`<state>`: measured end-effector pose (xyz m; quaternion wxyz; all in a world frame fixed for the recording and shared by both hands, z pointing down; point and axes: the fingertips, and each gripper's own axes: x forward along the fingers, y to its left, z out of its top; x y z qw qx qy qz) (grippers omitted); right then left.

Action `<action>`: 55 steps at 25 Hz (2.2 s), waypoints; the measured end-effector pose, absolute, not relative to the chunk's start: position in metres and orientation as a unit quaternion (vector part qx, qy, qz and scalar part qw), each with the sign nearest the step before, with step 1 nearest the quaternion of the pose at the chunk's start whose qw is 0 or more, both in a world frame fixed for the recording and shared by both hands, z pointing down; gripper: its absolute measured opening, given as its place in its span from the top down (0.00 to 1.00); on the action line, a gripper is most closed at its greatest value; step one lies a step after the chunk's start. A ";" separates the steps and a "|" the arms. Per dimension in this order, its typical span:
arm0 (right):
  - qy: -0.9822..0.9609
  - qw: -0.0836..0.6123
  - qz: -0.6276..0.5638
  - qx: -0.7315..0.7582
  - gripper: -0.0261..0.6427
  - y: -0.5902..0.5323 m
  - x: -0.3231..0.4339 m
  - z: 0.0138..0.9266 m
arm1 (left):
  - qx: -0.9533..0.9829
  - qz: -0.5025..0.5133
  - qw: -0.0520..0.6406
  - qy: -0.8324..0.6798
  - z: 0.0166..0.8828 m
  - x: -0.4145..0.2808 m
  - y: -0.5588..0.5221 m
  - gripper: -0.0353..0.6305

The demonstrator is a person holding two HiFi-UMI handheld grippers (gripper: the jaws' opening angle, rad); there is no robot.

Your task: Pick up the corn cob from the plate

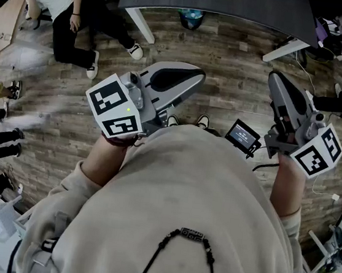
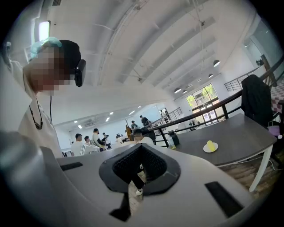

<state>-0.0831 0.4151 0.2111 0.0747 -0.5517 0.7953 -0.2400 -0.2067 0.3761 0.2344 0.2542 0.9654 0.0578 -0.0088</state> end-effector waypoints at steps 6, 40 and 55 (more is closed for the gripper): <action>0.797 0.070 -0.244 -0.548 0.94 0.421 -0.079 0.217 | 0.971 0.001 0.233 0.056 0.235 -0.201 0.379 0.94; 0.828 0.112 -0.272 -0.477 0.94 0.404 -0.011 0.266 | 0.966 0.060 0.242 -0.076 0.264 -0.178 0.390 0.94; 0.788 0.147 -0.287 -0.524 0.94 0.468 0.039 0.281 | 0.970 0.091 0.225 0.003 0.260 -0.100 0.407 0.94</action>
